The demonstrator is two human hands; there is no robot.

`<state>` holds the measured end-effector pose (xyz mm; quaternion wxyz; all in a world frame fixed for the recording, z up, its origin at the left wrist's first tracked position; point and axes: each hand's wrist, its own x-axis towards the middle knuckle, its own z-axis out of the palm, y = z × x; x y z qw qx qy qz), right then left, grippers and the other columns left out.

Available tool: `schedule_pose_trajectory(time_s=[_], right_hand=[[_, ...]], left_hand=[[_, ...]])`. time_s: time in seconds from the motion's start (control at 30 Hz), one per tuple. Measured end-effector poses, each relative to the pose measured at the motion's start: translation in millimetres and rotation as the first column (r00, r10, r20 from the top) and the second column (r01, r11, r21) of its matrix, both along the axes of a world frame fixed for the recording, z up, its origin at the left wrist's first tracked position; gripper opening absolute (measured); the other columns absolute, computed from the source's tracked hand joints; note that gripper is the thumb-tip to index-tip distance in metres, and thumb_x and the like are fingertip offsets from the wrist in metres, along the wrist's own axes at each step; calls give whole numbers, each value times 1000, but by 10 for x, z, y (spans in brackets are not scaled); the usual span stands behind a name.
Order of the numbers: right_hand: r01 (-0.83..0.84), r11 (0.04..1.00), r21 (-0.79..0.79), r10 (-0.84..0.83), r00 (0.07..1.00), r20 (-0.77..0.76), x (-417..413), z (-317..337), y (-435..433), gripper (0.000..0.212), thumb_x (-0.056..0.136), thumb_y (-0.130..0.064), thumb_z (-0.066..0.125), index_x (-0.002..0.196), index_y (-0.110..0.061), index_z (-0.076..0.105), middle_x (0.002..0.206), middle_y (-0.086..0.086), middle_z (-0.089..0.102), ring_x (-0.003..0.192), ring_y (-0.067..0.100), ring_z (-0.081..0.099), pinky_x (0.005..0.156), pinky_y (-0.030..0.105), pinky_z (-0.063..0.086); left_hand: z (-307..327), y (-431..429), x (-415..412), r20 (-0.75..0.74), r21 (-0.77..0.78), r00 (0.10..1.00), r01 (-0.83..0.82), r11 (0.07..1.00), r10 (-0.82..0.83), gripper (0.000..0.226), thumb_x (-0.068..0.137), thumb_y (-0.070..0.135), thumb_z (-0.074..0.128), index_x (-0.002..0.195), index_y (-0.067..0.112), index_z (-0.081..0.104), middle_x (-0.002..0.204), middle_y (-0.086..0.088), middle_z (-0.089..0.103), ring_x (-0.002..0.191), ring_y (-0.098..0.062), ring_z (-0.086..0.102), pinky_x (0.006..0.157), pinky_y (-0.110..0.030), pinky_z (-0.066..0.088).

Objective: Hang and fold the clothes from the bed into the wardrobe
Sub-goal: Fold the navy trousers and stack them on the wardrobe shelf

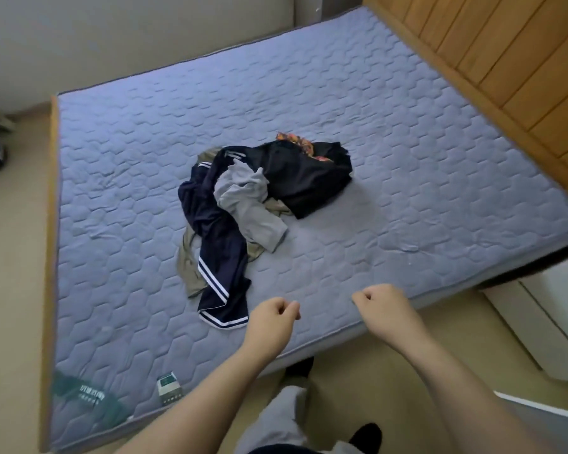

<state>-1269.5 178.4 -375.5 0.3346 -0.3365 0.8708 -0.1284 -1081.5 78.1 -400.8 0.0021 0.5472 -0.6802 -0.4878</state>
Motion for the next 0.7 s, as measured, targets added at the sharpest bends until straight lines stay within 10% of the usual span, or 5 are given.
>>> schedule_pose_trajectory(time_s=[0.47,0.7], right_hand=[[-219,944,246,173,965,195,383,-1499,-1375,34,107,-31,38,83,-19,59,100,13,72,98,35,65,86,39,50],[-248,916,316,186,959,214,339,-2059,-1728,25,106,-30,40,92,-23,60,107,8,72,96,33,68,88,40,53]], left_hand=[[-2279,-1476,726,399,248,906,-254,935,141,23,87,26,53,80,11,69,88,-16,71,89,-34,67,67,-31,43],[-3038,-1888,780,475,269,866,-310,912,155,47,91,24,58,138,22,56,156,-10,22,103,-30,62,98,-31,47]])
